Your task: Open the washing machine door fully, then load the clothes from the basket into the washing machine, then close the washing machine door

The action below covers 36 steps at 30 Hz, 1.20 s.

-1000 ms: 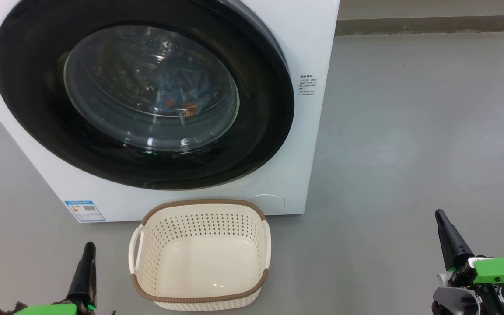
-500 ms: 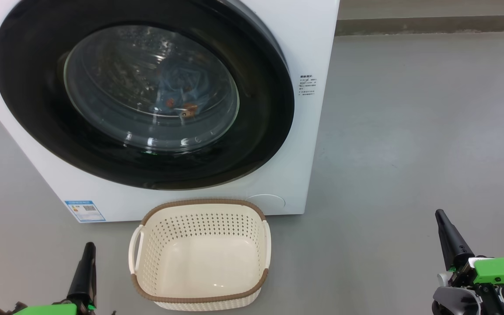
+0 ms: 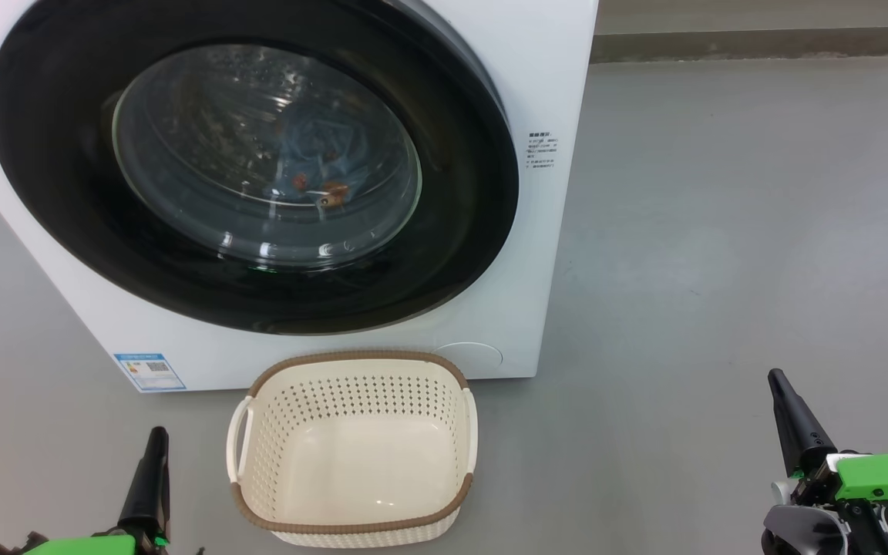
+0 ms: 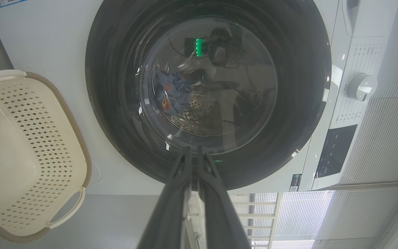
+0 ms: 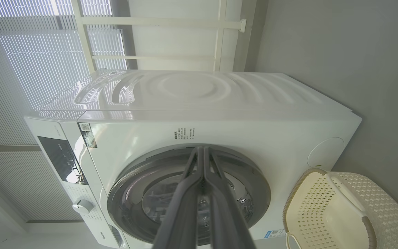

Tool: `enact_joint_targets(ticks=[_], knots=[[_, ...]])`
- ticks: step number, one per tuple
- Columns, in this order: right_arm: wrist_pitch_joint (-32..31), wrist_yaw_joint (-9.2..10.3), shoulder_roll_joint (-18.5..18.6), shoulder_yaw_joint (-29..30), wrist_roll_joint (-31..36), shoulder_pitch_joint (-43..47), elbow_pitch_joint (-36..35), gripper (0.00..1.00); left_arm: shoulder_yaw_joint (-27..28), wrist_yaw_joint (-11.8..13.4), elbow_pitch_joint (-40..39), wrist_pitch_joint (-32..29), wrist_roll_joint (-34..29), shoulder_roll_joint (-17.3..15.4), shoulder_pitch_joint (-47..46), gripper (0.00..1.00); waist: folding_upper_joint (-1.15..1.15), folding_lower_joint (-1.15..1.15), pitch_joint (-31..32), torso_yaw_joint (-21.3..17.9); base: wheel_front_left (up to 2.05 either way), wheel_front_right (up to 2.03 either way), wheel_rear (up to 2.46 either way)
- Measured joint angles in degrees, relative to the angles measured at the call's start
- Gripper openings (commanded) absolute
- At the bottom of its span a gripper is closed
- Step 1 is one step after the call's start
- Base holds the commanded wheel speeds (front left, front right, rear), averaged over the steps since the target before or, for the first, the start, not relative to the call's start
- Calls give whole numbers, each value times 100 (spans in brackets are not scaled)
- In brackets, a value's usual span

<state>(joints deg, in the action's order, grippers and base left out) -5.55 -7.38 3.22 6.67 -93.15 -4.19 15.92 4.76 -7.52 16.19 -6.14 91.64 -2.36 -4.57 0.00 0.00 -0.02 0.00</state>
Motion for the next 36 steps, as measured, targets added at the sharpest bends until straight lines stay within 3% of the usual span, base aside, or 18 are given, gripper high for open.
enact_joint_targets(ticks=[36], knots=[[-1, 0, -16, 55, 34, 0, 0, 0, 0, 0, 0, 0, 0, 0, 0, 0, 0, 0, 0, 0, 0, 0, 0]])
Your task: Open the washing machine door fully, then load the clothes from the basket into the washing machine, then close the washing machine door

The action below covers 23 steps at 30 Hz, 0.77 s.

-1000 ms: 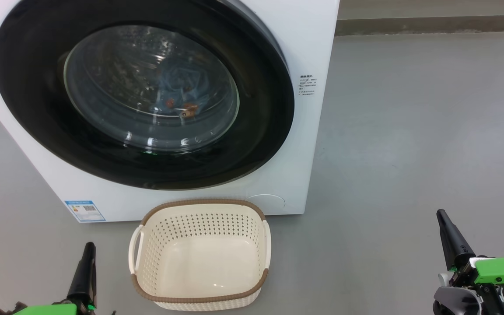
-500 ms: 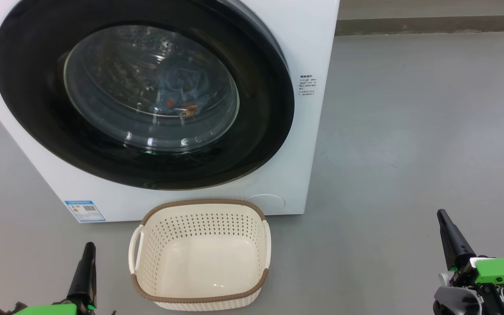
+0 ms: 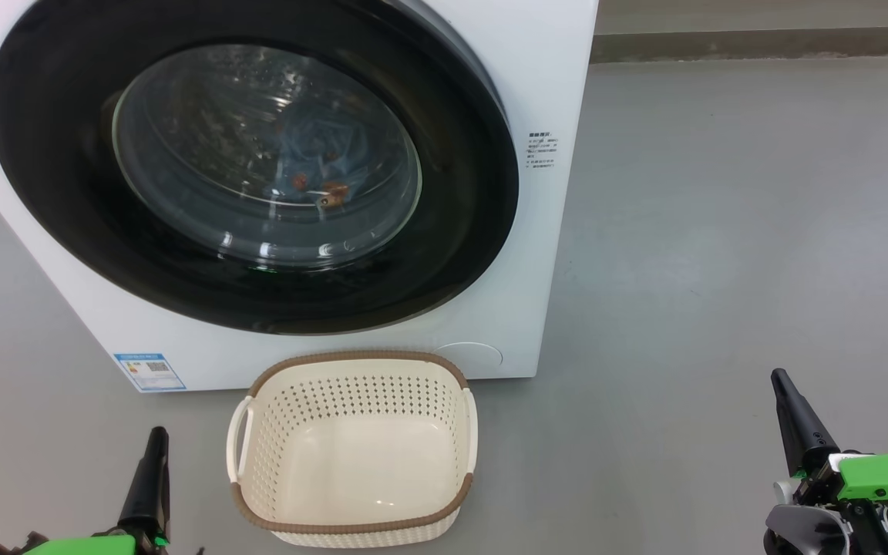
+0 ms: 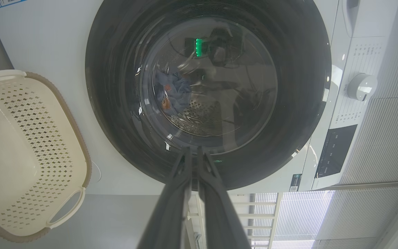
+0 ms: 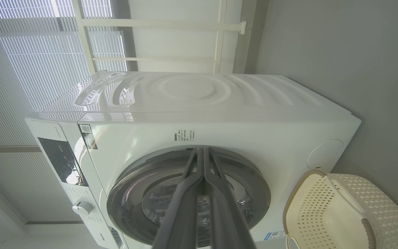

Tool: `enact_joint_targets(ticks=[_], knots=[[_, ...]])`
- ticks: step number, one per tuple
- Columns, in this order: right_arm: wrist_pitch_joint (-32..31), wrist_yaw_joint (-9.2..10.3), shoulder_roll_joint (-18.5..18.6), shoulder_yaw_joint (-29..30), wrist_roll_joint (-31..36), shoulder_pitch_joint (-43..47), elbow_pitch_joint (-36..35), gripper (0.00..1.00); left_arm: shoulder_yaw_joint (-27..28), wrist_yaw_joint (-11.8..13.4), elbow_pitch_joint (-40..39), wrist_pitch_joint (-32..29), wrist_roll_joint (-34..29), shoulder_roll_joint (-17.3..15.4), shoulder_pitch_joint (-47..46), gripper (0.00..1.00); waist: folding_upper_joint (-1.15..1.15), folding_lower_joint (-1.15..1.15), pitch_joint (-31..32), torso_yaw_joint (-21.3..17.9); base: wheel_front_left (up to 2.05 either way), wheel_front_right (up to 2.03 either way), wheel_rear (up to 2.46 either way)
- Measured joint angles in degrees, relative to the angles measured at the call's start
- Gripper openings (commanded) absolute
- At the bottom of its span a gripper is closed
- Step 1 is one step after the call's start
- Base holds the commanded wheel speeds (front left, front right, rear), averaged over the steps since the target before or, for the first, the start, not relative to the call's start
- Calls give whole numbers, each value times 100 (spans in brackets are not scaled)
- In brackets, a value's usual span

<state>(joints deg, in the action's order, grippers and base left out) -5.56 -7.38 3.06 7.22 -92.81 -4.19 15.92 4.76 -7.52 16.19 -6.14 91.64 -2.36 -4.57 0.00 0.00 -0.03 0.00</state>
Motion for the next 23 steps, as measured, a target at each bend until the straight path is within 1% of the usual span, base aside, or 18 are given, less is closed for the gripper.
enact_joint_targets(ticks=[23], knots=[[-1, 0, -25, 5, 0, 0, 0, 0, 0, 0, 0, 0, 0, 0, 0, 0, 0, 0, 0, 0, 0, 0, 0]])
